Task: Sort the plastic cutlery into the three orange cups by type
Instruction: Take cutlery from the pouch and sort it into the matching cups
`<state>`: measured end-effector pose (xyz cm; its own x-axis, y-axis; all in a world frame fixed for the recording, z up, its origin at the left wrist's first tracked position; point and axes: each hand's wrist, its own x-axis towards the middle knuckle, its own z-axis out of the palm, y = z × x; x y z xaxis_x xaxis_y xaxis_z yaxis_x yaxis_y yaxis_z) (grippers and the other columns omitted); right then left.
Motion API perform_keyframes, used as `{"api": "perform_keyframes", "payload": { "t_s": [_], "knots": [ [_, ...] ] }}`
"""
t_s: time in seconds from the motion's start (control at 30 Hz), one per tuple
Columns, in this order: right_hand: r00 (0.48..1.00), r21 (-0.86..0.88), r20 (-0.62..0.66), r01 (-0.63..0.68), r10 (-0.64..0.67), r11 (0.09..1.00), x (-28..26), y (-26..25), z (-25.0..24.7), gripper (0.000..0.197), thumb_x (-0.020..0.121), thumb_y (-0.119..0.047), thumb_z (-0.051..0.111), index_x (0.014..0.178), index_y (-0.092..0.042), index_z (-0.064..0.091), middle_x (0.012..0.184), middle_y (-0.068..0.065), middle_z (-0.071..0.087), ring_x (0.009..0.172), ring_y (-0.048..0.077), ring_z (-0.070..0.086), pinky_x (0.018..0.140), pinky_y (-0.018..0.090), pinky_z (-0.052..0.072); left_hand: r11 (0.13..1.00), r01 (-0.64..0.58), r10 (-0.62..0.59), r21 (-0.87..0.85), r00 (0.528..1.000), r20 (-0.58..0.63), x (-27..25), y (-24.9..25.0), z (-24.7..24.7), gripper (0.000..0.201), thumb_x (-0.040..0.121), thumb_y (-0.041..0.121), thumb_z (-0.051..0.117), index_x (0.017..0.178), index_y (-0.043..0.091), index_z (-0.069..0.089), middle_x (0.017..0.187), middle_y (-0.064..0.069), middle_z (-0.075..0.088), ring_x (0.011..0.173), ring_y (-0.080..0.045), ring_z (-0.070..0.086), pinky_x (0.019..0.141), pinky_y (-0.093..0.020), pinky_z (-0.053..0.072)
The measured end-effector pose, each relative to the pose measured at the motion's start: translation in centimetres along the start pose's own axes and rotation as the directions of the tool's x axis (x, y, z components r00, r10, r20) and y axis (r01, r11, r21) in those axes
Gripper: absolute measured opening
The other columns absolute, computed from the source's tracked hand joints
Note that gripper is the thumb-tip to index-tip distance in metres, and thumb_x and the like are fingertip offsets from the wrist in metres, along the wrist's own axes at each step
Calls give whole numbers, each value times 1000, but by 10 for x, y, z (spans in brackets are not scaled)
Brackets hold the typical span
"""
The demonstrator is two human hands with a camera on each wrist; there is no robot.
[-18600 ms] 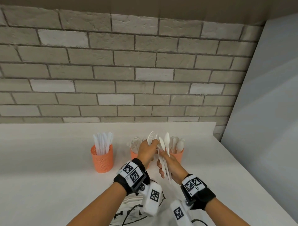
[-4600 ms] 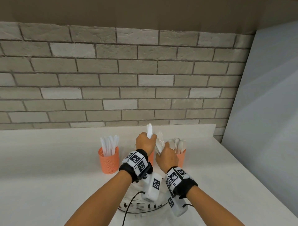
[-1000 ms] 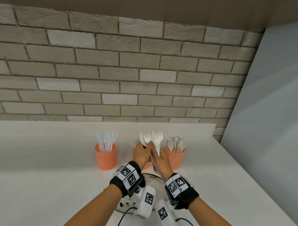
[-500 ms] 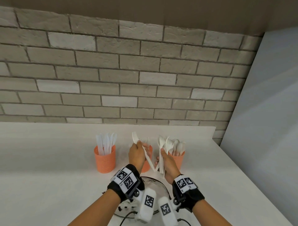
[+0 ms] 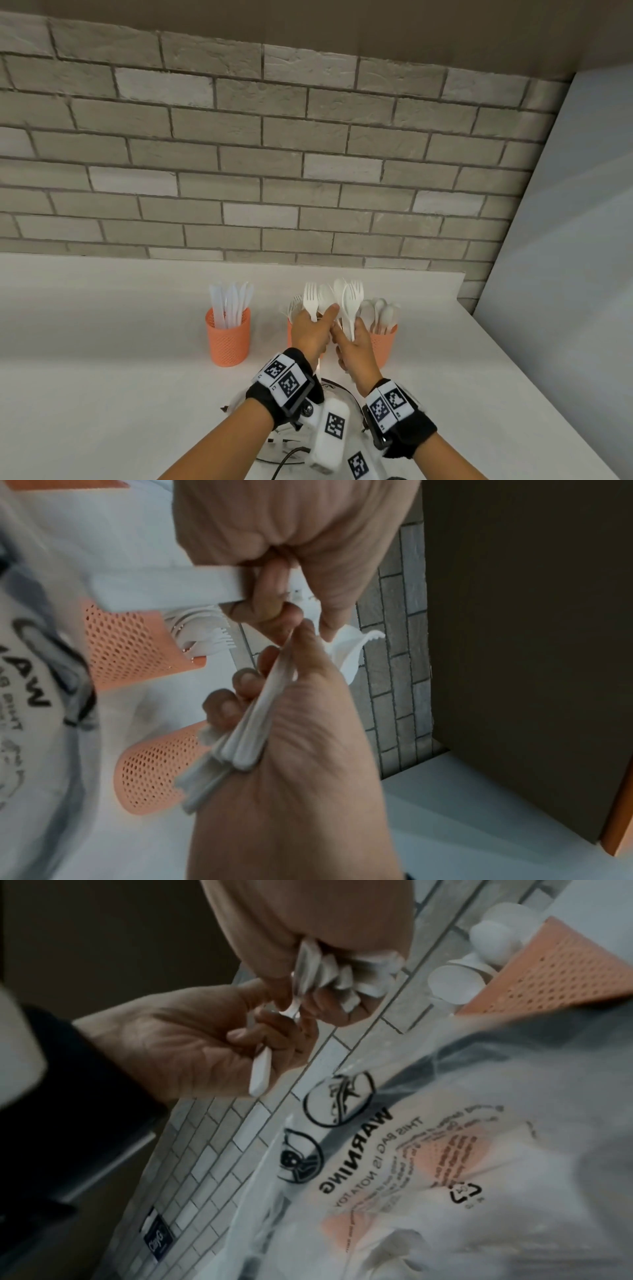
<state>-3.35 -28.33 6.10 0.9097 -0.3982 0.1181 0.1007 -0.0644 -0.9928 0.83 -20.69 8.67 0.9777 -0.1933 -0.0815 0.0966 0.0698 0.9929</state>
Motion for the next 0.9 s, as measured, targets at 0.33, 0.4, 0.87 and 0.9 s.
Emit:
{"api": "perform_keyframes", "payload": {
  "t_s": [0.33, 0.4, 0.87, 0.9],
  "knots": [
    [1000, -37, -12, 17, -17, 999, -1, 6, -1, 16, 98, -29, 43, 111, -27, 52, 109, -4, 63, 102, 8, 58, 86, 28, 43, 998, 71, -71, -3, 997, -7, -2, 2, 2, 19, 94, 14, 41, 80, 7, 51, 62, -6, 50, 47, -14, 44, 37, -18, 30],
    [999, -68, -34, 33, -35, 997, 1, 7, -1, 19, 98, -27, 42, 113, -20, 51, 99, -9, 61, 91, 3, 57, 80, 24, 43, 997, 75, -76, -25, 997, -30, -2, 2, 1, 25, 93, 13, 35, 79, 5, 54, 63, -5, 55, 48, -16, 43, 39, -20, 31],
    [966, -462, -144, 126, -214, 878, -2, 2, -8, 32, 96, -21, 45, 126, -7, 44, 99, 4, 65, 88, 19, 63, 70, 20, 39, 998, -62, 63, -10, 994, 87, -18, 10, -2, 21, 86, 23, 65, 70, 13, 55, 35, 11, 41, 27, -2, 30, 33, -14, 24],
    [967, -471, -141, 123, -212, 874, -3, 2, -7, 33, 96, -21, 45, 126, -7, 43, 103, 6, 66, 92, 21, 64, 71, 21, 40, 998, -61, 62, -14, 994, 94, -19, 10, 0, 22, 85, 21, 66, 68, 14, 55, 34, 11, 42, 26, -1, 31, 32, -14, 24]
  ]
}}
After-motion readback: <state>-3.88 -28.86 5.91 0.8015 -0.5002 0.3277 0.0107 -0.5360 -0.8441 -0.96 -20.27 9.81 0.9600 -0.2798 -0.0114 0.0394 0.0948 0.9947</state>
